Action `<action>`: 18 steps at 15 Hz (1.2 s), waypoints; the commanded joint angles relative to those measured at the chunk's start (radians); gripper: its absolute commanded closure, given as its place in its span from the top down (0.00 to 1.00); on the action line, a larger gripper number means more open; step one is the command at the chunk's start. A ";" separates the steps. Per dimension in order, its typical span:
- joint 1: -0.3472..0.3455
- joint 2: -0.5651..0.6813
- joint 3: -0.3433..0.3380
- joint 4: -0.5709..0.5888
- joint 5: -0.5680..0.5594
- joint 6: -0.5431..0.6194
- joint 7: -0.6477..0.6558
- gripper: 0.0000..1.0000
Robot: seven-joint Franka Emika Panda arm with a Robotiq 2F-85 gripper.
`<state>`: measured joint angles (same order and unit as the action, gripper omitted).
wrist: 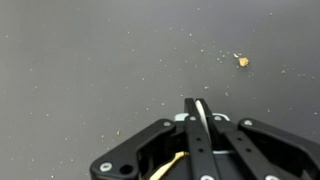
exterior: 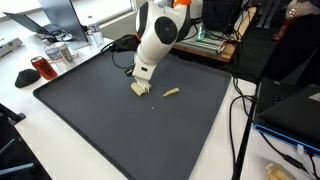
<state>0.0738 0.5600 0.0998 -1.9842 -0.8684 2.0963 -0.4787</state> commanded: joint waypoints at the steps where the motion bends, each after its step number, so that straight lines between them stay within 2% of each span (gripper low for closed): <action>1: 0.026 0.014 0.029 0.008 0.006 0.009 0.003 0.01; 8: 0.086 0.045 0.019 0.022 -0.060 -0.036 0.023 0.01; 18: 0.082 0.064 0.005 0.017 -0.118 -0.059 0.032 0.01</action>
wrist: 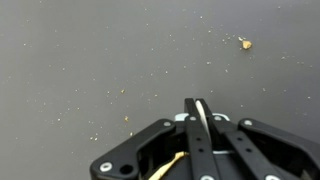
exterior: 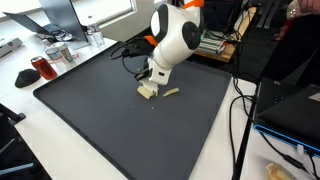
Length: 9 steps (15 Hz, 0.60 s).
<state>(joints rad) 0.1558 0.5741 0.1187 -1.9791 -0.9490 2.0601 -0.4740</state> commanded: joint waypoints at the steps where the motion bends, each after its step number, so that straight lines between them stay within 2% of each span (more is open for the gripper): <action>1: -0.003 0.050 -0.017 0.010 -0.039 -0.023 0.029 0.01; 9: -0.017 0.051 -0.046 0.000 -0.068 -0.048 0.035 0.01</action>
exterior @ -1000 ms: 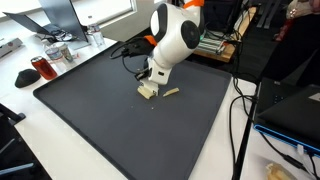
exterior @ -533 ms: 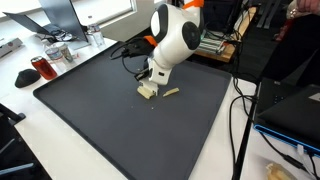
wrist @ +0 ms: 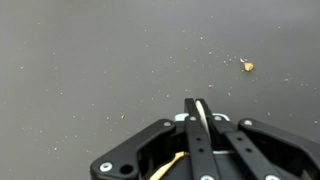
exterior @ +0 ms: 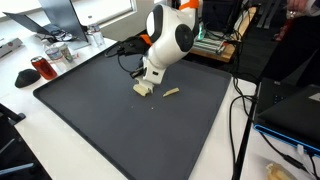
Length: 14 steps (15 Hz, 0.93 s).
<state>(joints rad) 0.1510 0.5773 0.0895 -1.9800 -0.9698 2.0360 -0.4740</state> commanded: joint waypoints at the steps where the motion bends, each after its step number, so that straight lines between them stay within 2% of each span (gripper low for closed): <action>1: -0.017 0.049 -0.019 0.000 -0.047 -0.027 0.034 0.01; 14: -0.040 0.047 0.032 0.018 0.048 0.009 0.006 0.01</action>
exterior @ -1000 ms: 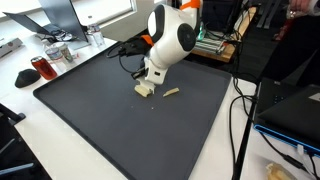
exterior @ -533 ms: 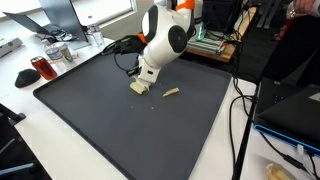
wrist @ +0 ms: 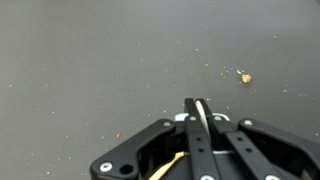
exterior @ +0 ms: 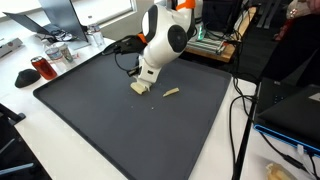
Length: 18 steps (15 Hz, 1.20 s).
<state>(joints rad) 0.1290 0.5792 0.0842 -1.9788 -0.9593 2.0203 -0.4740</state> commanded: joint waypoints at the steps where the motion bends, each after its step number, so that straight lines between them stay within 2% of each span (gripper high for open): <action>1: -0.026 0.043 0.046 0.016 0.054 0.037 -0.008 0.01; 5: -0.043 0.044 0.057 0.015 0.083 0.073 -0.010 0.01; 18: -0.048 0.064 -0.005 0.006 0.002 0.062 0.032 0.01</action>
<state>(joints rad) 0.1015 0.5770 0.1047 -1.9771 -0.9203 2.0471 -0.4740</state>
